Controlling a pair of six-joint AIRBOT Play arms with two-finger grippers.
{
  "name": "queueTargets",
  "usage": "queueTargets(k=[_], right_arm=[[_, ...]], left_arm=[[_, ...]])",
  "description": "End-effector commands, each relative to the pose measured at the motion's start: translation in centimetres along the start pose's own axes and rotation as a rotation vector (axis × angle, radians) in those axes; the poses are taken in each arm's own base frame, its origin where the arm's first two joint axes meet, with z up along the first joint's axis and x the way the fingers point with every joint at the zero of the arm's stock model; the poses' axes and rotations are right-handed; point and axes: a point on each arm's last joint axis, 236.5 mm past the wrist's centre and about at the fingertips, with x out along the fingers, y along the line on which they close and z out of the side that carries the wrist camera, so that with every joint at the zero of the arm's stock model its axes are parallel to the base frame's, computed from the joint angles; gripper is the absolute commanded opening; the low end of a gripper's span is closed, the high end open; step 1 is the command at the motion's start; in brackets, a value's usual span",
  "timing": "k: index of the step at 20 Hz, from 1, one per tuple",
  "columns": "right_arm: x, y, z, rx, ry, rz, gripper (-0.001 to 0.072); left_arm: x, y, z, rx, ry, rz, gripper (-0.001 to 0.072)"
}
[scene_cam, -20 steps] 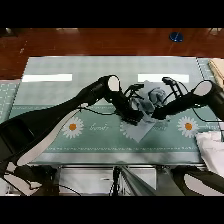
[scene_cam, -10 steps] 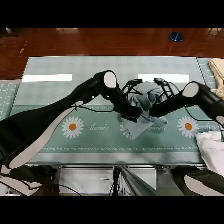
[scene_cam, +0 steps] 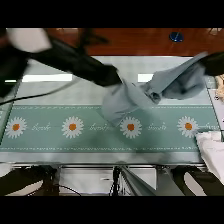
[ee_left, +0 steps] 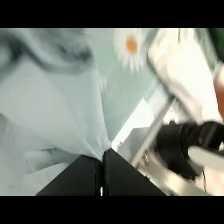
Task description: Fold the shirts.
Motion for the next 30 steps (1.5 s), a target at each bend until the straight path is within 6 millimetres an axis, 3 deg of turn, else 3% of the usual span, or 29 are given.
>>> queueTargets(k=[1,3,4,6,8,10,13,17,21,24,25,27,30], right_arm=[[-9.3,-3.6,6.8,0.016,-0.241,-0.212,0.0017],[-12.4,-4.5,8.0,0.029,-0.278,-0.285,0.0017],[-13.7,-4.6,8.3,0.031,-0.285,-0.308,0.0017],[-16.3,-4.6,8.8,0.043,-0.295,-0.341,0.0017],[-19.2,-5.3,8.7,0.067,-0.297,-0.409,0.0017],[-21.7,-7.5,7.1,0.092,-0.243,-0.537,0.0017],[-22.6,-8.7,1.9,0.131,-0.034,-0.617,0.0017],[-22.5,-5.7,-1.3,0.135,0.077,-0.502,0.0017],[-26.1,-3.5,-2.1,0.141,-0.01,-0.486,0.0017],[-27.9,-1.9,-3.7,0.177,-0.028,-0.458,0.0017],[-27.8,-1.5,-4.1,0.188,-0.013,-0.442,0.0017],[-26.1,-1.5,-4.4,0.187,0.036,-0.417,0.0017],[-19.4,-2.6,-7.4,0.199,0.271,-0.358,0.0017]], left_arm=[[-17.2,-3.1,4.8,0.125,-0.457,0.21,0.0021],[-26.0,-5.8,4.3,0.203,-0.674,0.34,0.0021],[-29.2,-6.9,3.3,0.229,-0.748,0.401,0.002],[-33.8,-9.0,0.8,0.256,-0.86,0.487,0.002],[-35.8,-9.9,-1.9,0.24,-0.896,0.543,0.002],[-35.7,-9.0,-4.7,0.189,-0.83,0.599,0.002],[-33.5,-6.9,-8.5,0.072,-0.657,0.622,0.002],[-32.9,-6.6,-9.9,0.051,-0.598,0.629,0.0019],[-35.0,-9.2,-10.1,0.095,-0.673,0.624,0.0018],[-35.6,-10.2,-11.8,0.067,-0.658,0.623,0.0017],[-35.0,-9.6,-13.1,0.042,-0.595,0.635,0.0016],[-33.8,-8.2,-13.7,0.022,-0.521,0.648,0.0017],[-30.7,-2.7,-14.5,-0.065,-0.354,0.709,0.0017]])
